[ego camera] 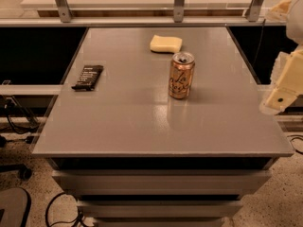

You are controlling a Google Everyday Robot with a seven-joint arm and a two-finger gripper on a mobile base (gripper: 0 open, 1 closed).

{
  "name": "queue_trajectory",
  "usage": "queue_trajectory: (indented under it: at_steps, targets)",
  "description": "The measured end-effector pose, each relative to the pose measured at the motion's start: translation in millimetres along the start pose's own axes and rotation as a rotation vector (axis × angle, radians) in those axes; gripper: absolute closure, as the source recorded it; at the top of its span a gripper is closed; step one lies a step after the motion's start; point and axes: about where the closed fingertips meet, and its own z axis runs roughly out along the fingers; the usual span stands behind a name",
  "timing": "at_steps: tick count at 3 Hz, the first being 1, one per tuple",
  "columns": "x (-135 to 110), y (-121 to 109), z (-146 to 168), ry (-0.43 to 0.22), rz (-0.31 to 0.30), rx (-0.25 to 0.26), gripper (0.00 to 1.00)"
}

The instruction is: Move orange can near rxbar chocolate

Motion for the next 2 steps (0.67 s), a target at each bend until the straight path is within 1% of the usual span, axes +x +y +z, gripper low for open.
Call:
queue_trajectory:
  at_steps: [1, 2]
  targets:
    - [0.0, 0.0, -0.1, 0.000, 0.000, 0.000, 0.00]
    - [-6.4, -0.3, 9.5, -0.054, 0.034, -0.020, 0.00]
